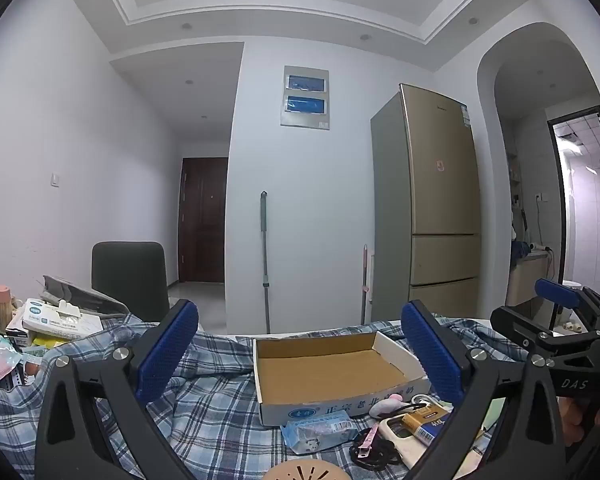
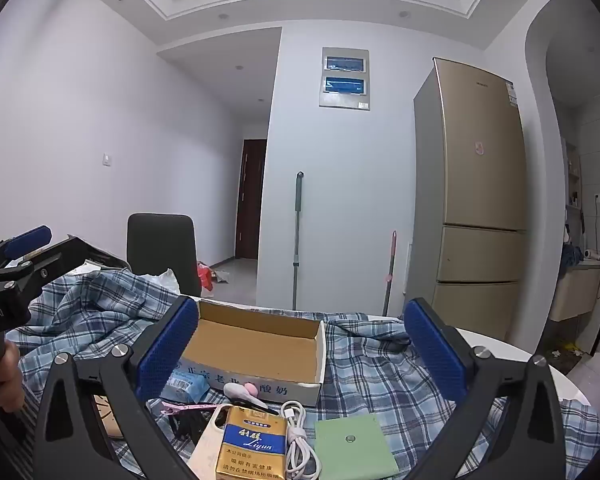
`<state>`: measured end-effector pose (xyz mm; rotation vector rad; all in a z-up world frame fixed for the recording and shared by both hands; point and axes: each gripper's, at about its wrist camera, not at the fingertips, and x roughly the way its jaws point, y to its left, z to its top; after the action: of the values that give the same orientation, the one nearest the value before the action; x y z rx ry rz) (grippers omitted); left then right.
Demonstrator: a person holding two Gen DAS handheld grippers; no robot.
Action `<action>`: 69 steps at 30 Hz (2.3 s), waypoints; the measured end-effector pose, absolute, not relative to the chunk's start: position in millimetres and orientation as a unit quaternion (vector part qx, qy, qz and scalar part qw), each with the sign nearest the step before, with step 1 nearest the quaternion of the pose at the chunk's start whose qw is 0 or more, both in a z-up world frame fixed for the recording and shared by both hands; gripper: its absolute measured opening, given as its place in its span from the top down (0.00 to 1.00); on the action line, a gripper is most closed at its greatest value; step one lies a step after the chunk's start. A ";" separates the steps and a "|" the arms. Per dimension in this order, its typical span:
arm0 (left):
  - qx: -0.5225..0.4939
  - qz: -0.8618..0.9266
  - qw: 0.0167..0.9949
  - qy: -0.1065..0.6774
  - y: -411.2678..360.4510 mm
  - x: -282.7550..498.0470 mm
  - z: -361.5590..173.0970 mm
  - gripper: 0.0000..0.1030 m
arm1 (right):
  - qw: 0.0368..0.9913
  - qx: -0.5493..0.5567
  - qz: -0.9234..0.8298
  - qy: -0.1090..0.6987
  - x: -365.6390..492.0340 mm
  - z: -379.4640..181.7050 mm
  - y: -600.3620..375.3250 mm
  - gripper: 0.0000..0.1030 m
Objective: Organize soft objects
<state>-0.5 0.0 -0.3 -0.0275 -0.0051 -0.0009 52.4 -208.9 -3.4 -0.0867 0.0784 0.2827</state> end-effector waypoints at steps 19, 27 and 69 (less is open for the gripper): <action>-0.012 0.002 1.000 -0.001 2.0 0.4 0.0 0.00 | 0.989 -0.045 0.140 0.035 51.3 -2.9 -209.2 0.00; -0.012 0.001 1.000 0.004 -1.1 1.5 -2.2 0.00 | 0.989 -0.047 0.140 0.032 51.9 -3.7 -208.1 0.00; -0.017 0.002 1.000 0.009 5.4 2.6 -7.0 0.00 | 0.990 -0.063 0.121 0.047 55.5 -4.4 -201.9 0.00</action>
<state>2.6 5.4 -7.0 -0.0341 0.0174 0.0041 55.5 -201.9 -4.4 -0.1269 0.0937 0.2432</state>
